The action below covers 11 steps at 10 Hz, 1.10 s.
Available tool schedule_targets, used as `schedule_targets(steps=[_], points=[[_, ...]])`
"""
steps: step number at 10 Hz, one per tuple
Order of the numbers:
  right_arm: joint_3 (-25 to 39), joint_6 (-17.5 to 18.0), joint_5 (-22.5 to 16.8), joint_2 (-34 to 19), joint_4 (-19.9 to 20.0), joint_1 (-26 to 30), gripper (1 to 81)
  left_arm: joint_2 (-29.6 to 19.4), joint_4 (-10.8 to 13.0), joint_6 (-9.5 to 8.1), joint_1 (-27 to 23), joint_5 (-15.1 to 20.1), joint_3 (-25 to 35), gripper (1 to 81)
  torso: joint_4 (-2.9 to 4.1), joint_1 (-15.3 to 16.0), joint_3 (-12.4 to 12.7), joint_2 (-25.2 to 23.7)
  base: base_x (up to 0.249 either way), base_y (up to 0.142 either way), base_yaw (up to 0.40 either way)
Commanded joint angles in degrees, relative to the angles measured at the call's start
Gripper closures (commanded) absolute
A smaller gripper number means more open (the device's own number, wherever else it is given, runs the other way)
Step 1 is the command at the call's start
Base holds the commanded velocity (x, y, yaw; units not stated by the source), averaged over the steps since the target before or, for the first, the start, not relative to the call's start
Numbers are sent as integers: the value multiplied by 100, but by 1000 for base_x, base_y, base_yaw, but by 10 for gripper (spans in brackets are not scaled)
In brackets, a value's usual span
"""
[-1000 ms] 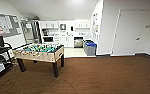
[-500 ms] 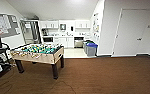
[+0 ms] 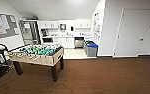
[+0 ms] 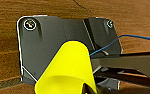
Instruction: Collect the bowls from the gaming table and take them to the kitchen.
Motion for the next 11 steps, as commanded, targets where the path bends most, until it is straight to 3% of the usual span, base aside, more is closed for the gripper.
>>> schedule_targets(steps=[1, 11], points=[[104, -15, -211, -217, -153, 181, 811, -96, 64, 51, -272, 274, 67, 811, 0, 0, 0, 0, 177, 0, 0], [104, -15, -211, -226, -153, 172, 811, -60, 64, 51, -272, 274, 40, 811, 0, 2, 0, 0, 184, 0, 0]])
